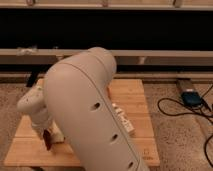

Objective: Place the pepper on the white sponge

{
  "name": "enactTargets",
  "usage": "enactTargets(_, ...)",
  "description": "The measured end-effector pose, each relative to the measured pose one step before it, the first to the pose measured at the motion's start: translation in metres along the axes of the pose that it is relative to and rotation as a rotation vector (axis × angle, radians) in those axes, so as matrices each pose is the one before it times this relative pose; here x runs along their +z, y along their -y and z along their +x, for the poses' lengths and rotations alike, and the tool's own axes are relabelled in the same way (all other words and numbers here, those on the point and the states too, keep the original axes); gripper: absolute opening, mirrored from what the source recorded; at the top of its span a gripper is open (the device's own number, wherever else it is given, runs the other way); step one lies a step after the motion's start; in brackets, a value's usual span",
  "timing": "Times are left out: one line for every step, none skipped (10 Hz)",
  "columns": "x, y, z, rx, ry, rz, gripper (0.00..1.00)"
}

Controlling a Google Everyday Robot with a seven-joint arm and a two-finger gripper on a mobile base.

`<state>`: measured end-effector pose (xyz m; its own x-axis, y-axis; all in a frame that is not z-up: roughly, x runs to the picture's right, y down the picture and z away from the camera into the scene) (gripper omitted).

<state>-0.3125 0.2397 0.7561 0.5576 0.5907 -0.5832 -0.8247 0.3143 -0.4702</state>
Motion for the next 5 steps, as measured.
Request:
enactTargets(-0.00194,0.00444,-0.00105,0.00781,0.01013,0.00112,0.0)
enactTargets(-0.00175,0.00534,-0.00151,0.00835,0.01029,0.00258,0.0)
enactTargets(-0.00149,0.00519,-0.00166,0.00696,0.00994,0.00322,0.0)
enactTargets(-0.001,0.00505,-0.00117,0.00705,0.00809,0.0028,0.0)
enactTargets(-0.00135,0.00583,-0.00118,0.00833,0.0095,0.00334,0.0)
